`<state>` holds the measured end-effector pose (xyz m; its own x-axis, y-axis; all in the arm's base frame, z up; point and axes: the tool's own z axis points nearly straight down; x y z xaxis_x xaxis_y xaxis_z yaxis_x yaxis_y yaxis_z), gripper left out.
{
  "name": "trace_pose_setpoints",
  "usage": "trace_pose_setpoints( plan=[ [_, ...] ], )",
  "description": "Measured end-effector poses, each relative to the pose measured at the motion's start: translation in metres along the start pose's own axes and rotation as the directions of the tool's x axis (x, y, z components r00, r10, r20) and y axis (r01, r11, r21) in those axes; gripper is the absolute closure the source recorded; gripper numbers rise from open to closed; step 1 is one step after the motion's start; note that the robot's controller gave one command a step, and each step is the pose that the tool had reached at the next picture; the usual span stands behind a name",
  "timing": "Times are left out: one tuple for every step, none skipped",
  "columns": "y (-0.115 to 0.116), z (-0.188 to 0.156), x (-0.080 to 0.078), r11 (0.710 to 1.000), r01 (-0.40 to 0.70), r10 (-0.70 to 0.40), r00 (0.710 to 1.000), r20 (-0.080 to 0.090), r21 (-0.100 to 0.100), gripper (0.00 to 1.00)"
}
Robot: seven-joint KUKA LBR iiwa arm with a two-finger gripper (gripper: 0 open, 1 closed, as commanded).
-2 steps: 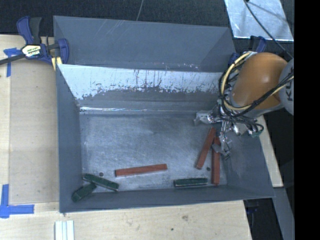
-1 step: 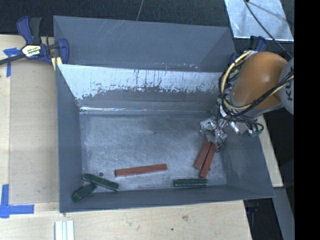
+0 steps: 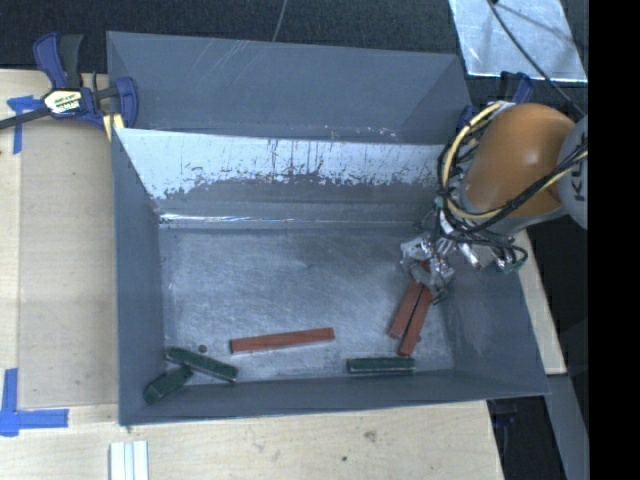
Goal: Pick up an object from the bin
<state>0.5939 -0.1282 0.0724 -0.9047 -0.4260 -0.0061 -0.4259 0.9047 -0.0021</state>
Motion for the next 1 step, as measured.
trace_pose_setpoints(
  plan=[
    [-0.0049, -0.0507, 0.0113, 1.000, 0.018, -0.018, 1.000, -0.007, -0.005, 1.00]
  ],
)
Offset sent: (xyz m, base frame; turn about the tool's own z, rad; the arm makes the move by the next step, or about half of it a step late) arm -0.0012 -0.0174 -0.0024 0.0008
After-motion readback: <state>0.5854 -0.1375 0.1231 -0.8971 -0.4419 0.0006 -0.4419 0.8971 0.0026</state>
